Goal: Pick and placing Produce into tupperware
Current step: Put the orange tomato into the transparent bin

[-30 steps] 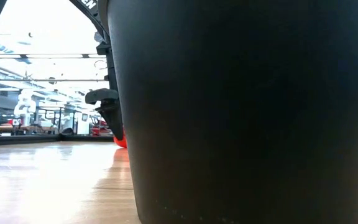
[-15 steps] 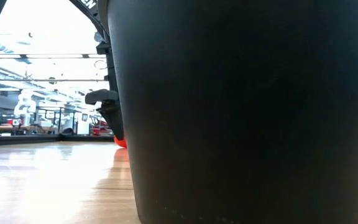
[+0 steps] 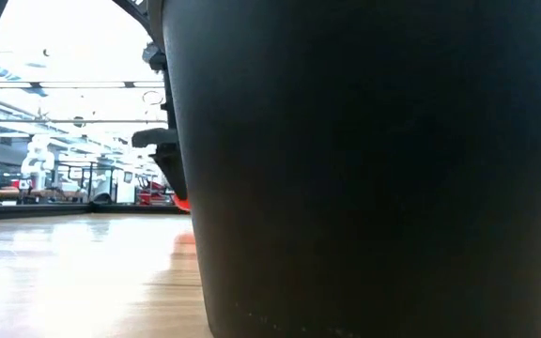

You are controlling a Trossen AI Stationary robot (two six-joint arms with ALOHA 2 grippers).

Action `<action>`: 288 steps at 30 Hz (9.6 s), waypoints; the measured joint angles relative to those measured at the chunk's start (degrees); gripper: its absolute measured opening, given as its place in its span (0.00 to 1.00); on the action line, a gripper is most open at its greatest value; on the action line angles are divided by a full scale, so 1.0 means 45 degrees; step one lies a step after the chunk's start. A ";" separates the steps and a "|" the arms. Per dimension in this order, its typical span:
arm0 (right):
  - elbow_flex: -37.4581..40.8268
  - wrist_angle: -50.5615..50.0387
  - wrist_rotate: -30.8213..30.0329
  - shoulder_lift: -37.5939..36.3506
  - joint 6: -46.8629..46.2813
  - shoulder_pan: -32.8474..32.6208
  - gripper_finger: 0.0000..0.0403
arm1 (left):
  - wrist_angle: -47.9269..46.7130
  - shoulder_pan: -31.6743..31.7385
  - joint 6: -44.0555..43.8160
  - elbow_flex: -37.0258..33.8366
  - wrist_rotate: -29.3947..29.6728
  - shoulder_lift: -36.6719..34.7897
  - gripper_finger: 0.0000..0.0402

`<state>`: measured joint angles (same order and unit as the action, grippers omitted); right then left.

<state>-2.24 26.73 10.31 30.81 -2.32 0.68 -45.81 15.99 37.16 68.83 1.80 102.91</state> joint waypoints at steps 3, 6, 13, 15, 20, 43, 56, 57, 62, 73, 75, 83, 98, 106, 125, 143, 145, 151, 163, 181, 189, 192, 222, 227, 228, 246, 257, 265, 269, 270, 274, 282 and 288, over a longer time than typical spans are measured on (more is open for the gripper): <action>0.0000 0.0001 -0.0001 0.0000 -0.0001 0.0000 0.00 | -0.0511 0.0000 -0.0032 0.0588 -0.0056 0.0000 0.65; 0.0000 -0.0003 0.0003 0.0000 -0.0002 0.0001 0.00 | -0.1088 0.0000 -0.0027 0.1265 -0.0306 0.0000 0.65; 0.0000 -0.0002 0.0003 0.0000 -0.0002 -0.0002 0.00 | -0.2389 0.0038 0.0057 0.2936 -0.0548 0.0000 0.65; 0.0000 -0.0003 0.0003 0.0000 -0.0002 0.0000 0.00 | -0.2612 0.0102 0.0099 0.3348 -0.0752 0.0000 0.65; 0.0000 0.0001 0.0003 0.0000 -0.0002 0.0002 0.00 | -0.3277 0.0210 0.0260 0.4406 -0.1068 0.0000 0.66; 0.0000 0.0002 0.0003 0.0000 0.0047 -0.0003 0.00 | -0.5064 0.1622 -0.0437 0.6360 -0.1604 -0.3187 0.66; 0.0000 0.0310 0.0003 0.0000 0.0008 -0.0001 0.00 | -0.4336 0.1574 -0.0772 0.6360 -0.2614 -0.4825 0.66; 0.0000 0.0313 0.0003 0.0000 0.0008 -0.0002 0.00 | -0.4337 0.1574 -0.0839 0.6355 -0.2754 -0.4903 0.66; 0.0000 0.0300 0.0003 0.0000 0.0008 -0.0003 0.00 | -0.4324 0.1574 -0.0870 0.6350 -0.3726 -0.5482 0.66; 0.0000 0.0216 0.0003 0.0000 0.0003 0.0000 0.00 | -0.4472 0.1617 -0.1721 0.6350 -0.3502 -0.7699 0.66; 0.0000 0.0191 0.0003 0.0005 0.0003 -0.0003 0.00 | -0.4472 0.1607 -0.2012 0.6345 -0.3506 -0.8023 0.66; 0.0000 0.0182 0.0003 0.0000 0.0003 -0.0003 0.00 | -0.5387 0.1583 -0.2731 0.6339 -0.3554 -0.9021 0.66; 0.0000 0.0125 0.0005 0.0001 0.0003 -0.0002 0.00 | -0.5319 0.1583 -0.3919 0.3622 -0.4293 -1.1697 0.66; 0.0000 0.0123 0.0005 0.0002 0.0003 0.0000 0.00 | -0.2466 0.1583 -0.5177 0.1004 -0.4408 -1.3935 0.66; 0.0000 0.0133 0.0003 0.0005 0.0003 0.0002 0.00 | 0.3813 0.1579 -0.7646 -0.4865 -0.3568 -1.6855 0.66; 0.0000 0.0089 0.0003 0.0005 0.0003 -0.0002 0.00 | 1.0528 -0.1025 -0.8141 -0.9837 -0.4330 -1.6971 0.66; 0.0000 0.0089 0.0003 0.0000 0.0003 -0.0001 0.00 | 1.0536 -0.1342 -0.7933 -0.9834 -0.4316 -1.7003 0.66; 0.0000 0.0080 0.0003 0.0005 -0.0050 0.0002 0.00 | 1.0026 -0.1749 -0.7272 -0.9834 -0.3833 -1.7711 0.66; 0.0000 0.0080 0.0003 0.0005 -0.0050 -0.0003 0.00 | 0.7808 -0.1749 -0.6908 -0.9834 -0.2596 -1.9671 0.66; 0.0000 -0.0013 0.0003 0.0005 -0.0050 -0.0003 0.00 | 0.7376 -0.1743 -0.6688 -1.0240 -0.1943 -1.9844 0.66; 0.0000 -0.0013 0.0008 0.0005 -0.0050 -0.0003 0.00 | 0.8955 -0.1739 -0.6772 -1.1532 -0.1981 -2.0412 0.66; 0.0000 -0.0013 0.0004 0.0005 -0.0046 -0.0003 0.00 | 0.9523 -0.1741 -0.7142 -1.2075 -0.1976 -2.0529 0.66; 0.0000 -0.0010 0.0006 0.0003 -0.0007 -0.0003 0.00 | 1.1925 -0.1743 -0.7716 -1.3695 -0.2112 -2.0546 0.66; 0.0000 -0.0012 0.0003 0.0005 -0.0002 -0.0003 0.00 | 1.1925 -0.1741 -0.7889 -1.3695 -0.2128 -2.0543 0.66; 0.0000 -0.0013 0.0003 0.0005 -0.0002 -0.0003 0.00 | 1.1925 -0.1744 -0.7995 -1.3695 -0.2021 -2.0541 0.66; 0.0000 -0.0003 0.0003 0.0000 -0.0002 -0.0003 0.00 | 1.4609 -0.1739 -0.8188 -1.3695 -0.1968 -1.8947 0.66; 0.0000 0.0002 0.0003 0.0000 0.0003 -0.0003 0.00 | 1.5053 -0.1744 -0.8024 -1.2416 -0.2301 -1.6739 0.66; 0.0000 0.0002 0.0003 0.0005 0.0003 -0.0003 0.00 | 1.4368 -0.1744 -0.7509 -1.1002 -0.2316 -1.4591 0.66; 0.0000 0.0002 0.0003 0.0000 0.0003 -0.0001 0.00 | 1.4292 -0.1744 -0.7185 -1.0439 -0.2332 -1.3437 0.66; 0.0000 0.0002 0.0003 0.0003 0.0003 -0.0003 0.00 | 1.4295 -0.1744 -0.7125 -1.0322 -0.2342 -1.3180 0.66; 0.0000 0.0001 0.0003 0.0005 0.0003 -0.0003 0.00 | 1.4313 -0.1739 -0.6988 -0.9873 -0.2505 -1.2303 0.66; 0.0000 0.0000 0.0003 0.0000 0.0044 -0.0003 0.00 | 1.4315 -0.1739 -0.7089 -0.8925 -0.2923 -1.0573 0.66; 0.0000 0.0000 0.0003 0.0001 0.0047 -0.0001 0.00 | 1.4300 -0.1739 -0.7048 -0.7940 -0.3732 -0.9127 0.66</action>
<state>-2.24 26.74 10.33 30.81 -2.11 0.68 18.55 8.16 5.45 33.10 -14.99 61.84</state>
